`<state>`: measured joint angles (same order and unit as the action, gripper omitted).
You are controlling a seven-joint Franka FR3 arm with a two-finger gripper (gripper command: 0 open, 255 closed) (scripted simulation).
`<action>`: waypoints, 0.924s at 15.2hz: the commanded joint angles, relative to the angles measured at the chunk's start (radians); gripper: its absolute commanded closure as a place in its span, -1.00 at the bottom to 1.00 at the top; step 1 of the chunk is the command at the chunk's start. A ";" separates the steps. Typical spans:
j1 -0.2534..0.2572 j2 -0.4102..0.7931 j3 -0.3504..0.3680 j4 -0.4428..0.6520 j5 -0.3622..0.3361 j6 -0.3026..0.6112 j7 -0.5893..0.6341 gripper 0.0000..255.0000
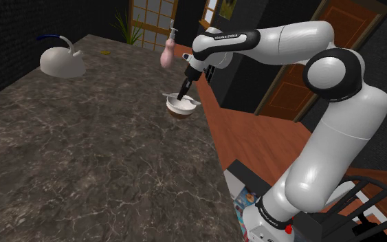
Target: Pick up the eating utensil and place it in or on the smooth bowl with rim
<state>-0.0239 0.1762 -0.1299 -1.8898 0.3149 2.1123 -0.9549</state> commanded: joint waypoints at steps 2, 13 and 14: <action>0.000 0.005 0.001 -0.006 0.003 0.011 -0.004 1.00; 0.000 0.006 0.001 -0.006 0.003 0.011 -0.004 -1.00; -0.003 -0.008 -0.003 0.009 -0.004 -0.018 0.000 -1.00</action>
<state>-0.0255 0.1771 -0.1310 -1.8869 0.3149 2.1103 -0.9570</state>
